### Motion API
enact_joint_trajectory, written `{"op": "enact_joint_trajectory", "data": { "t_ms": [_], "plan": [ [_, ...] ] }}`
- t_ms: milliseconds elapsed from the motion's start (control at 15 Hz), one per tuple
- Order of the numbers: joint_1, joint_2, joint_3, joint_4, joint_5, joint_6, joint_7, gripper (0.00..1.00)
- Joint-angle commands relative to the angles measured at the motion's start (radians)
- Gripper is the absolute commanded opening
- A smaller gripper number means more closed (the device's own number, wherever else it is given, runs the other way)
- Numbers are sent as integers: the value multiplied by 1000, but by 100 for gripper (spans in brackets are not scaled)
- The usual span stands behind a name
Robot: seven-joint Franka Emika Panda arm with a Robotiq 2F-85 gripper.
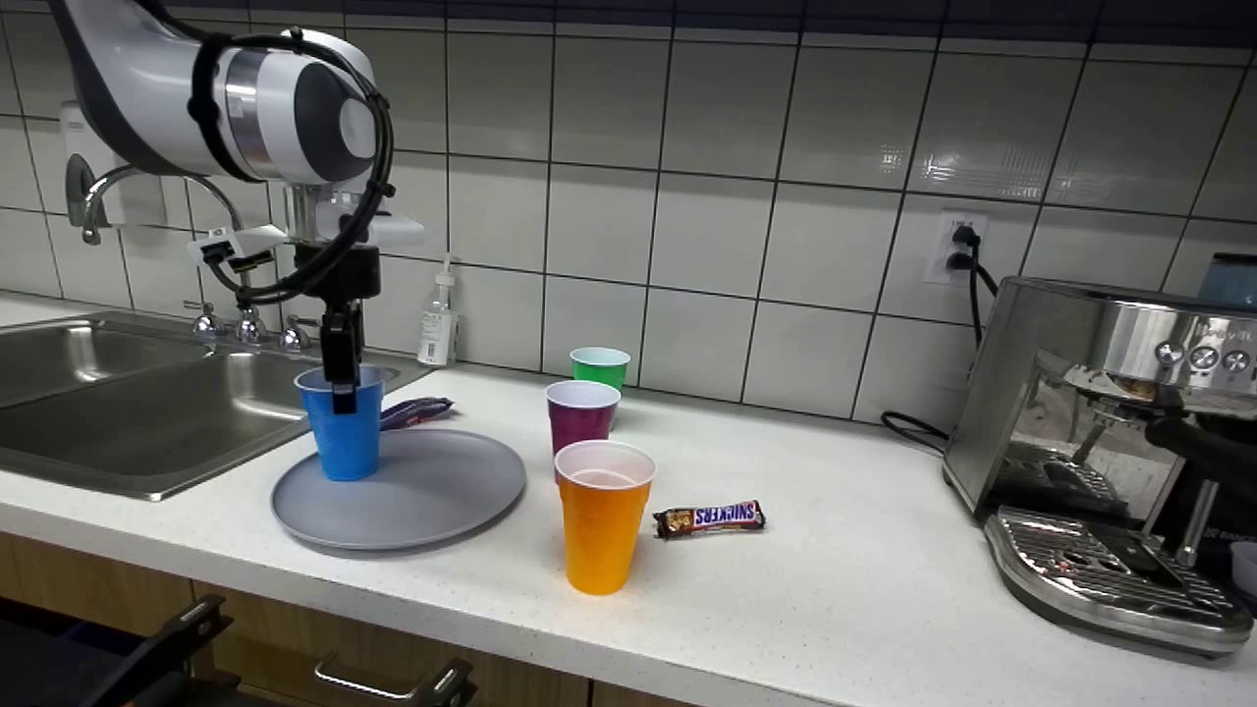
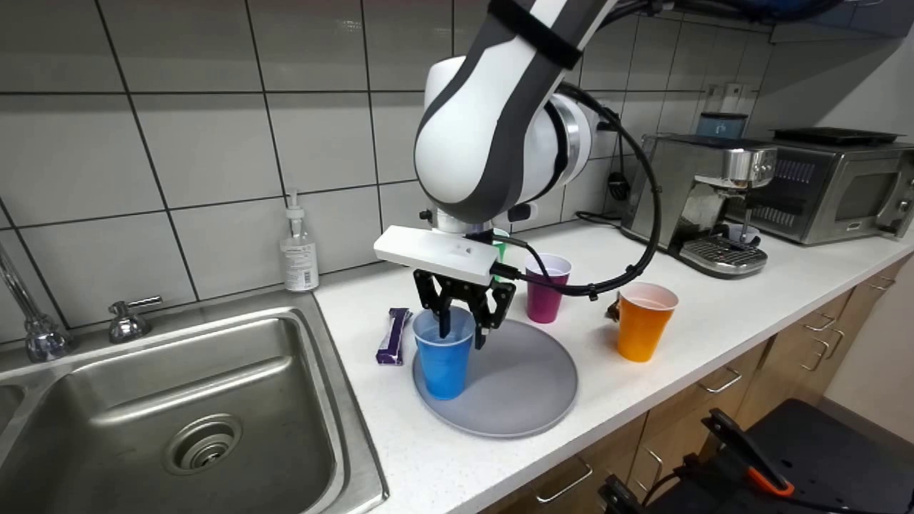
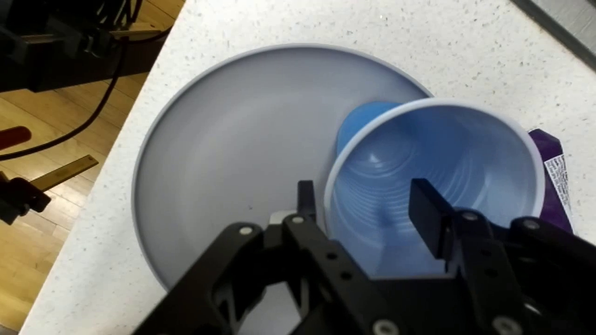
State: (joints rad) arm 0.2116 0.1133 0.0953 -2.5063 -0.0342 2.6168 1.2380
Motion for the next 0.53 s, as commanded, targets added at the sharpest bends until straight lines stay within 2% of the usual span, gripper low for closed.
{"op": "enact_joint_trajectory", "data": {
  "t_ms": [0, 67, 133, 467],
  "plan": [
    [-15, -34, 18, 7, 44, -52, -85, 88],
    [-15, -36, 18, 10, 51, -55, -98, 96],
    [-16, -39, 18, 14, 61, -57, -116, 99],
    [-21, -51, 7, 38, 65, -47, -133, 100]
  ]
}}
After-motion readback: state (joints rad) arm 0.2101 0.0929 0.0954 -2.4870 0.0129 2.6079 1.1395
